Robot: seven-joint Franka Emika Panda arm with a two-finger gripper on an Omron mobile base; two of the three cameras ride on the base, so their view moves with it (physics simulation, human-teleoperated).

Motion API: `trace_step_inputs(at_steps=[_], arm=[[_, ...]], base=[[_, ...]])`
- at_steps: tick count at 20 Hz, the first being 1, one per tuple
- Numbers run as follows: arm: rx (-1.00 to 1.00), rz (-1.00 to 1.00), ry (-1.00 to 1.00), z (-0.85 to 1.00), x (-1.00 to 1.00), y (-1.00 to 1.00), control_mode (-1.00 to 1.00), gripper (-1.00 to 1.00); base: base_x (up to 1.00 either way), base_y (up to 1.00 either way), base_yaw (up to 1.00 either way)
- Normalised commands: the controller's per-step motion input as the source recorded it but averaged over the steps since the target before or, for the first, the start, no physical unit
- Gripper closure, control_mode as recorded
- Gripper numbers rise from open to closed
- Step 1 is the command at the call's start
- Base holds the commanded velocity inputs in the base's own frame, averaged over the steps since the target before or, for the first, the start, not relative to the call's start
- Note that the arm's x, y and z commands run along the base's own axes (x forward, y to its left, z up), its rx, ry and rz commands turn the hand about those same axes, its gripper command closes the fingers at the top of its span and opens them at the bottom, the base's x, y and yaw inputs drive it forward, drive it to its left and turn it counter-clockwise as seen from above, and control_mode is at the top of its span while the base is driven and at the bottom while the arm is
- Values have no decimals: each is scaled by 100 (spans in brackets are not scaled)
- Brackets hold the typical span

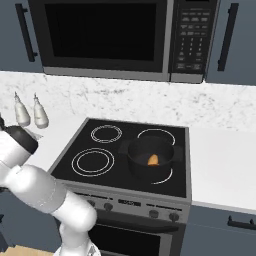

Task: Put the carrot and potato in the pot. Retrieve the spatula and lightly stir the vegetables in the pot.

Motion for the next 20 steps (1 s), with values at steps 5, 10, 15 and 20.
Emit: trace_step_inputs(at_steps=[5, 10, 15, 20], arm=[[0, -2, 2, -22, 40, 39, -100, -100], [-1, -6, 0, -2, 24, 39, -100, -100], [-1, -5, 3, -31, 23, 25, -100, -100], [-1, -2, 0, -48, 8, 11, -100, -100]], base=[[0, 0, 0], [0, 0, 0], [0, 0, 0], [0, 0, 0]])
